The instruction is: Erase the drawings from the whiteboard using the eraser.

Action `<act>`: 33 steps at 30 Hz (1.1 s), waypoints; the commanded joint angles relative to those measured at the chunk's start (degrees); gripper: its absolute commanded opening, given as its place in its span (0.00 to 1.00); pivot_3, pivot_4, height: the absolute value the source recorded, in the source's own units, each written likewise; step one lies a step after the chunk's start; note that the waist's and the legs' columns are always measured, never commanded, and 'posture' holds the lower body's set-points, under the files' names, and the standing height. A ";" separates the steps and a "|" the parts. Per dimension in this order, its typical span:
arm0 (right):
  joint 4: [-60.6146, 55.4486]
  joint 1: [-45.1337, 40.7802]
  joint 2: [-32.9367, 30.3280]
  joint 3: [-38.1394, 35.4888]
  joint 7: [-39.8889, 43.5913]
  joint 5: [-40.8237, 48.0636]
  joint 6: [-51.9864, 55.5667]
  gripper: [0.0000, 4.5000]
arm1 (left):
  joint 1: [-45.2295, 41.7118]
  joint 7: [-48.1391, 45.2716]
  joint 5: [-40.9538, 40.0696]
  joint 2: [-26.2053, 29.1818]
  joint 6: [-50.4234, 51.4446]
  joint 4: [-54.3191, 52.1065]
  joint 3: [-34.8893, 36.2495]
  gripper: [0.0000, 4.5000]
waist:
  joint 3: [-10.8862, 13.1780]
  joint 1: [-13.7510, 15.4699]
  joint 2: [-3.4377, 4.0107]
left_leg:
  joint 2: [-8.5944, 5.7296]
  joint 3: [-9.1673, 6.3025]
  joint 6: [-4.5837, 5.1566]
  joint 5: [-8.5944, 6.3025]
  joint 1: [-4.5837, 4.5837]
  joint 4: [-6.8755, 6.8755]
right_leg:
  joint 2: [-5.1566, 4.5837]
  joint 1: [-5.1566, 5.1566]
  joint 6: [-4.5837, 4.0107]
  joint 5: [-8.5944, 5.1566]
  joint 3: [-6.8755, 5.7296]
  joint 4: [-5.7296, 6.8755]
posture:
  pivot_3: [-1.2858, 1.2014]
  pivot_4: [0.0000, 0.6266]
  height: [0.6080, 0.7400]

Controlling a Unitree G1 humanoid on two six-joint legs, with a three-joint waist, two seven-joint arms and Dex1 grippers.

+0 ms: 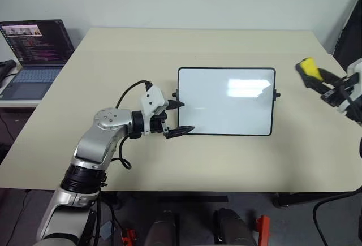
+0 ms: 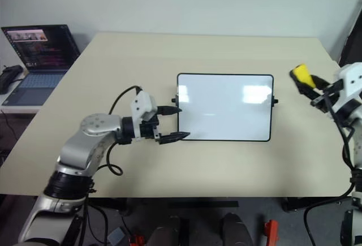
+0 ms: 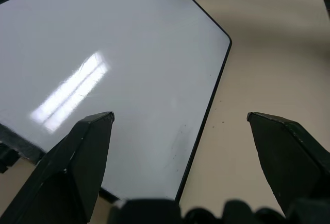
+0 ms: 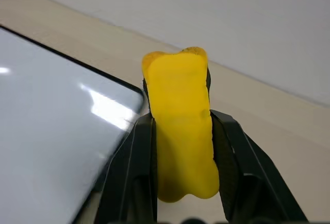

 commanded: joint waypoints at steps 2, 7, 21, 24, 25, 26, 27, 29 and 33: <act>3.35 2.96 -0.26 -1.98 -5.26 -1.95 6.32 0.24 | -2.10 -1.27 -0.51 -4.89 -1.26 -2.61 -4.92 1.00 | 0.00 0.01 0.03 | -0.06 0.06 0.00 0.00 0.01 0.00 | -0.07 0.01 0.03 -0.02 0.04 0.00 | 0.52 0.24 1.00; 4.50 7.29 0.63 -2.09 -7.64 -3.16 10.35 0.24 | -3.82 -0.33 0.77 -10.44 -1.43 -2.25 -9.07 1.00 | 0.00 -0.52 0.04 | -0.07 0.09 0.01 0.00 0.02 -0.01 | -0.06 -0.01 0.05 -0.03 0.06 0.06 | 0.52 0.24 1.00; 5.05 11.20 0.61 -3.00 -5.67 -2.72 11.60 0.24 | -2.11 -0.94 1.02 -8.64 -1.23 -3.43 -9.18 1.00 | -0.07 -1.51 0.17 | -0.09 0.15 0.01 0.01 0.21 0.16 | 0.21 0.16 0.05 -0.05 0.15 0.14 | 0.52 0.24 1.00; 6.85 10.16 0.71 -2.90 -6.48 -3.37 11.04 0.46 | -2.05 -0.59 0.90 -8.56 -1.15 -3.62 -9.10 1.00 | -0.07 -1.50 0.17 | -0.09 0.14 0.01 0.01 0.21 0.15 | 0.21 0.16 0.05 -0.04 0.15 0.14 | 0.52 0.24 1.00; 7.09 9.96 0.71 -2.81 -6.55 -3.45 10.93 0.53 | -2.05 -0.56 0.86 -8.52 -1.15 -3.63 -9.04 1.00 | -0.07 -1.48 0.17 | -0.09 0.14 0.01 0.01 0.22 0.15 | 0.21 0.16 0.05 -0.04 0.14 0.14 | 0.52 0.24 1.00; 7.06 9.74 0.69 -2.77 -6.39 -3.33 10.91 0.61 | -1.98 -0.48 0.95 -8.34 -1.19 -3.65 -8.95 1.00 | -0.07 -1.48 0.17 | -0.08 0.12 0.01 0.01 0.22 0.15 | 0.21 0.16 0.04 -0.04 0.14 0.14 | 0.52 0.24 1.00; 7.06 9.57 0.68 -2.76 -6.29 -3.25 10.91 0.69 | -1.93 -0.43 1.02 -8.21 -1.22 -3.66 -8.89 1.00 | -0.07 -1.49 0.17 | -0.08 0.13 0.01 0.00 0.22 0.14 | 0.21 0.16 0.04 -0.04 0.14 0.14 | 0.52 0.24 1.00; 6.43 9.39 0.51 -2.86 -6.08 -3.11 10.80 0.85 | -1.72 -0.17 1.15 -7.56 -1.34 -3.61 -8.24 1.00 | -0.07 -1.52 0.17 | -0.08 0.13 0.01 0.01 0.22 0.14 | 0.21 0.16 0.04 -0.04 0.14 0.14 | 0.52 0.24 1.00; 3.29 8.96 0.55 -3.13 -5.64 -2.54 10.17 0.99 | -1.83 1.85 0.27 -6.47 -1.49 -3.03 -4.21 1.00 | -0.07 -1.52 0.18 | -0.07 0.12 0.01 0.01 0.23 0.14 | 0.21 0.16 0.04 -0.04 0.14 0.16 | 0.52 0.24 1.00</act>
